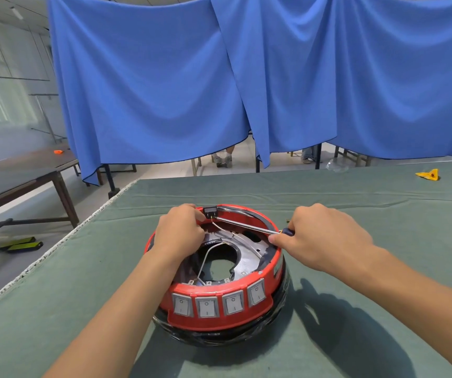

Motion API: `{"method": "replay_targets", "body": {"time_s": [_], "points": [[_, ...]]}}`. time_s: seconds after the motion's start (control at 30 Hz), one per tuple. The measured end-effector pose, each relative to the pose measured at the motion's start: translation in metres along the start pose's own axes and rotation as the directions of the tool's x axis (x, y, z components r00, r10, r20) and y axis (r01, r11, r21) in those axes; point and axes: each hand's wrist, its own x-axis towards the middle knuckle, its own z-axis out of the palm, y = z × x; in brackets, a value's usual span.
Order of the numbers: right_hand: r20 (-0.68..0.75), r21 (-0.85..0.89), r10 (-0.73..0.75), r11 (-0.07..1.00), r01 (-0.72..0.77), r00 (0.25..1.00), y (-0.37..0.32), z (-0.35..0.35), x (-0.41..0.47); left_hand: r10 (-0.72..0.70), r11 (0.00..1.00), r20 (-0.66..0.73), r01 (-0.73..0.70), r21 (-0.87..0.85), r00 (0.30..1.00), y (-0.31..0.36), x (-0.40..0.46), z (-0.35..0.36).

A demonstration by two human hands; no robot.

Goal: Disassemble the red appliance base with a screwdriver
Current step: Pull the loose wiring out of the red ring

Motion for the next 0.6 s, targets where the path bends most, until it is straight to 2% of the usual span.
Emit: {"method": "replay_targets", "body": {"time_s": [0.13, 0.33, 0.47, 0.6], "points": [[-0.004, -0.042, -0.010, 0.999, 0.010, 1.000, -0.006, 0.000, -0.005, -0.042, 0.997, -0.019, 0.040, -0.060, 0.999, 0.000, -0.001, -0.002], [0.104, -0.054, -0.034, 0.998, 0.040, 0.994, -0.003, 0.001, 0.003, -0.068, 0.992, 0.002, 0.068, -0.108, 0.998, 0.001, -0.001, -0.003], [0.074, -0.042, -0.082, 0.995, 0.085, 0.994, 0.007, 0.003, 0.012, -0.053, 0.995, 0.008, 0.054, -0.078, 0.999, 0.001, 0.000, -0.005], [0.064, -0.131, -0.151, 0.979, 0.159, 0.986, 0.009, 0.001, 0.020, -0.071, 0.990, 0.001, 0.070, -0.121, 0.997, 0.000, 0.001, -0.004]]}}
